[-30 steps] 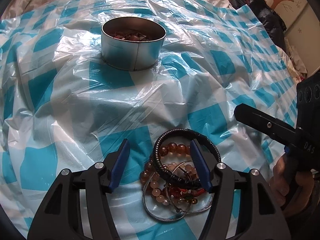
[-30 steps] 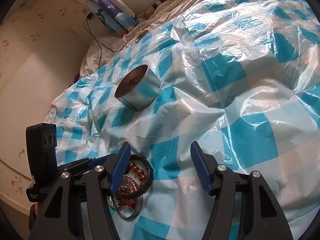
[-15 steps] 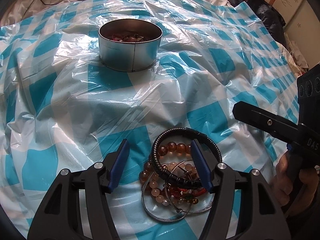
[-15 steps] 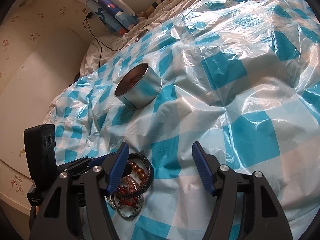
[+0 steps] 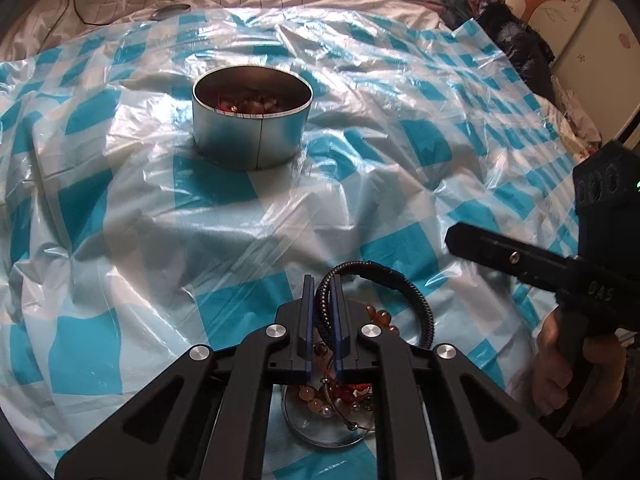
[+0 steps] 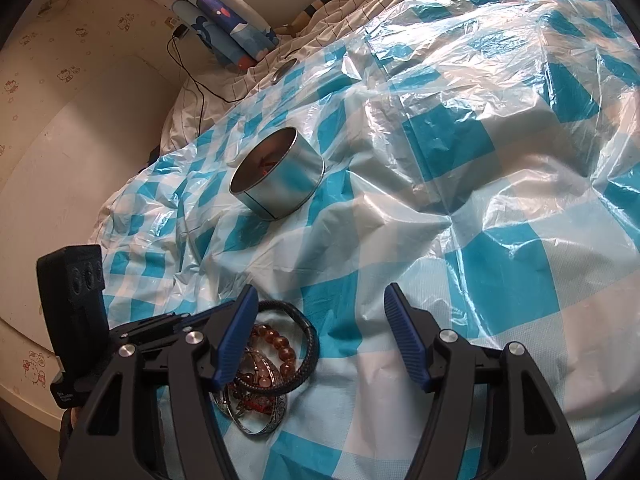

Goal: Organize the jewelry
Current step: 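Lift the black cord bracelet with the left tool while the right tool grasps a silver bangle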

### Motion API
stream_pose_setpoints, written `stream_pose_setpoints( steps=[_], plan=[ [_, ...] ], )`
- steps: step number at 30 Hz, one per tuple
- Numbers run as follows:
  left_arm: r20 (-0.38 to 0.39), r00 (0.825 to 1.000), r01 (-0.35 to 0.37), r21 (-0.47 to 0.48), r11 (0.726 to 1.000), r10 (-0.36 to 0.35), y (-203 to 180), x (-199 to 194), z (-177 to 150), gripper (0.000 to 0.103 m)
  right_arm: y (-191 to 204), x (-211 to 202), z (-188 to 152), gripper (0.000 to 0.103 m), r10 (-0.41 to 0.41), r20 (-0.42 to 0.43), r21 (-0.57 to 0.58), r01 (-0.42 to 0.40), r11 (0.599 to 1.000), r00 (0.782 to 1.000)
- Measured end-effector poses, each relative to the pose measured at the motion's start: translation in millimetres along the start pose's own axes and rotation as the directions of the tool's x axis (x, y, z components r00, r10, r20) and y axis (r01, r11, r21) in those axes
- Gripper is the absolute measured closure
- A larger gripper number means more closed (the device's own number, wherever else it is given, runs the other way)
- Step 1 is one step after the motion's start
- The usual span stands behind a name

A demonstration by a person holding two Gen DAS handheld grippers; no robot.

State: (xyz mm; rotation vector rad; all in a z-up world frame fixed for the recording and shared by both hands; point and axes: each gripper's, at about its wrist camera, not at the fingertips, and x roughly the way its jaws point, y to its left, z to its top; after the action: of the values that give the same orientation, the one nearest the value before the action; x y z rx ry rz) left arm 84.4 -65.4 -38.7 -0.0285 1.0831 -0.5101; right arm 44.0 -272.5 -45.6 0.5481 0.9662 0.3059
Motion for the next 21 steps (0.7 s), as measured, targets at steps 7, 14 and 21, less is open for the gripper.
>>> stream_pose_setpoints(
  steps=[7, 14, 21],
  plan=[
    [0.044, 0.999, -0.002, -0.081, 0.997, 0.006, 27.9, -16.3, 6.7, 0.096, 4.8, 1.6, -1.3, 0.039, 0.017, -0.028, -0.025, -0.017, 1.000, 0.999],
    [0.062, 0.997, -0.037, -0.143, 0.989, 0.046, 54.4, -23.9, 7.8, 0.096, 48.1, 20.8, -24.5, 0.040, 0.010, -0.198, -0.282, -0.066, 0.957, 0.980],
    [0.054, 0.997, -0.046, -0.145, 0.988, 0.055, 57.5, -23.4, 5.9, 0.096, 48.0, 21.5, -30.1, 0.076, -0.032, -0.194, -0.339, -0.037, 0.940, 0.980]
  ],
)
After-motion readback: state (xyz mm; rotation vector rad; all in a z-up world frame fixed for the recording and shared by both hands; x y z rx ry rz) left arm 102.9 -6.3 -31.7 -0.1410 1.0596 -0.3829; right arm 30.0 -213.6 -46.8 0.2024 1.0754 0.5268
